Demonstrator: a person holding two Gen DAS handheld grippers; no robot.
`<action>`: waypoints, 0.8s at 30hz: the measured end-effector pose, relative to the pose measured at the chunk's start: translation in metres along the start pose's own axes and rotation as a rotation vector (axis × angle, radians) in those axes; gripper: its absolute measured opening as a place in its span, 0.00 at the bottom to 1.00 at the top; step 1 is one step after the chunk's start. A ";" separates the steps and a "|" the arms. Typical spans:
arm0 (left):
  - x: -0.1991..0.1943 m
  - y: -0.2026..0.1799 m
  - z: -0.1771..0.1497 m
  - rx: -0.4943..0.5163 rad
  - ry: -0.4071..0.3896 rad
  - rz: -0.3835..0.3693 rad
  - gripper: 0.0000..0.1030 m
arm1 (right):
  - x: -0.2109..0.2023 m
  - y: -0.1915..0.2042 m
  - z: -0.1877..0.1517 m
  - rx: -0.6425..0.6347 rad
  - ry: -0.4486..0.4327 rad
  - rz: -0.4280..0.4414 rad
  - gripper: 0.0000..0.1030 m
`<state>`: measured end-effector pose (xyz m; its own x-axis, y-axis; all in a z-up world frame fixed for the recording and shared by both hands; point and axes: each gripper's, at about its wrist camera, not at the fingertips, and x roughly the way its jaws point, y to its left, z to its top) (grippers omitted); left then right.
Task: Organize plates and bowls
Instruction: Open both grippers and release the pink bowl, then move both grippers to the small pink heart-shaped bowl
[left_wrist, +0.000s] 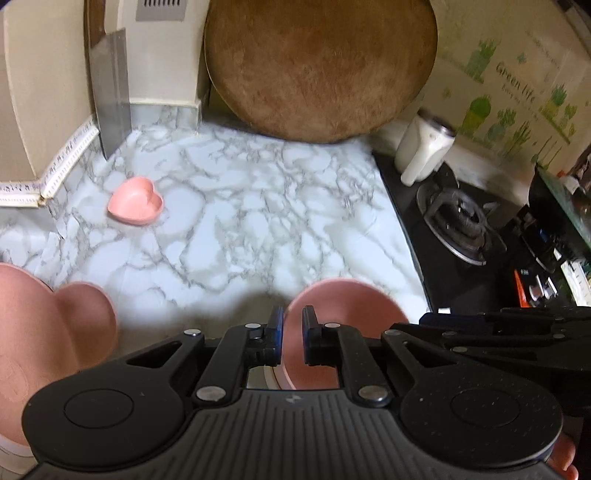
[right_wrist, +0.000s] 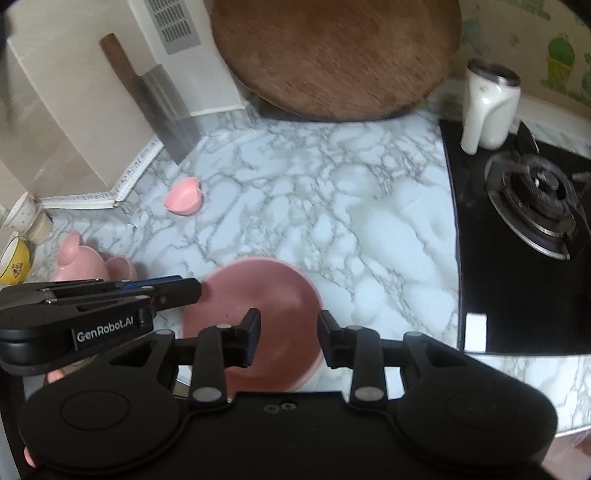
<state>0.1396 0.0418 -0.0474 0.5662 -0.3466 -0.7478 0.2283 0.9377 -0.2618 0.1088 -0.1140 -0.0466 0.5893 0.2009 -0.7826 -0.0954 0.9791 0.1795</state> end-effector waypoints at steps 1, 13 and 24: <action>-0.003 0.001 0.001 -0.002 -0.016 -0.001 0.09 | -0.001 0.002 0.002 -0.009 -0.006 0.004 0.36; -0.031 0.028 0.022 -0.067 -0.155 0.002 0.10 | -0.012 0.030 0.036 -0.126 -0.091 0.063 0.50; -0.039 0.063 0.036 -0.129 -0.223 0.091 0.12 | 0.004 0.059 0.073 -0.220 -0.122 0.133 0.64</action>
<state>0.1605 0.1135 -0.0124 0.7436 -0.2441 -0.6225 0.0740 0.9553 -0.2863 0.1642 -0.0581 0.0044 0.6512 0.3354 -0.6808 -0.3418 0.9305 0.1315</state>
